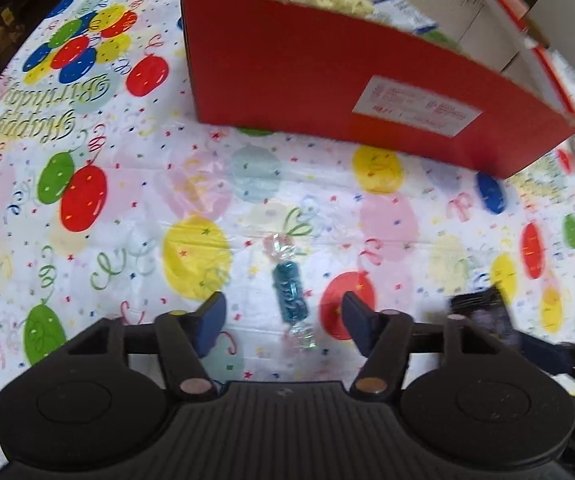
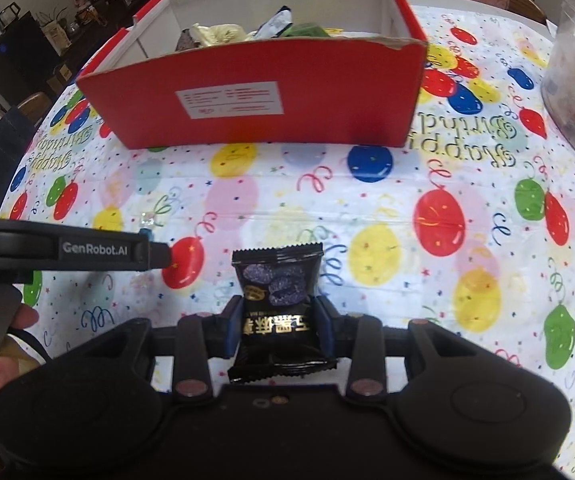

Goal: Organize snacks
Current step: 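Grasp the black candy packet with the right tool while the left tool grasps the blue candy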

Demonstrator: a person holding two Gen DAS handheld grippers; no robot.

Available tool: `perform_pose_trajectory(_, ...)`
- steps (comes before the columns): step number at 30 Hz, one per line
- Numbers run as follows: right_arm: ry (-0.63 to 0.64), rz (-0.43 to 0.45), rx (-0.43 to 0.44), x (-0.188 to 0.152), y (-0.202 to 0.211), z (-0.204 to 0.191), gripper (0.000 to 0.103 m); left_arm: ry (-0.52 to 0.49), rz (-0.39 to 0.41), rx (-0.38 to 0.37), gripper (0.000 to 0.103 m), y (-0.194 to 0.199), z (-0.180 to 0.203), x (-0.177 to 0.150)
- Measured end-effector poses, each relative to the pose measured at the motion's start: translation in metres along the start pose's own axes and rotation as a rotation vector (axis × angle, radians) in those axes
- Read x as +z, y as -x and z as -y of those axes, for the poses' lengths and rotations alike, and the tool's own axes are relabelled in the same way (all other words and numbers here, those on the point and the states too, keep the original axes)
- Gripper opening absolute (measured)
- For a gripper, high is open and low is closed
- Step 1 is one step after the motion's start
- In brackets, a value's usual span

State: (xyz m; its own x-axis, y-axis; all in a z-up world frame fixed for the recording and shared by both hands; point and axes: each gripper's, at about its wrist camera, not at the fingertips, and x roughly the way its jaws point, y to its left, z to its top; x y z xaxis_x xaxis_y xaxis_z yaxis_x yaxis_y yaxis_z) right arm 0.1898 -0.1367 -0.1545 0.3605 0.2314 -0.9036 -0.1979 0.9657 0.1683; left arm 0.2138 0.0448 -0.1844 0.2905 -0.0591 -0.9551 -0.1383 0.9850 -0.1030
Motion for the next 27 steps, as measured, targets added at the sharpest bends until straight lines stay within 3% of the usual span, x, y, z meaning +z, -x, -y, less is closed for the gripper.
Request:
perform_pose_trajectory(5, 0.003, 0.002, 0.006, -0.001, 0.002, 0.009, 0.036, -0.015, 0.022, 0.059, 0.040, 0.001, 0.008, 0.000)
perform_pose_trajectory(10, 0.020, 0.008, 0.013, 0.001, 0.003, 0.013, 0.036, -0.021, 0.038, 0.062, 0.014, 0.003, 0.013, 0.000)
perform_pose_trajectory(16, 0.030, 0.018, 0.023, 0.002, 0.006, 0.019, 0.036, 0.014, 0.060, 0.025, 0.012, 0.004, 0.010, 0.000)
perform_pose_trajectory(27, 0.029, 0.028, 0.058, 0.000, 0.015, 0.032, 0.036, 0.050, 0.085, 0.033, 0.012, 0.019, 0.008, -0.004)
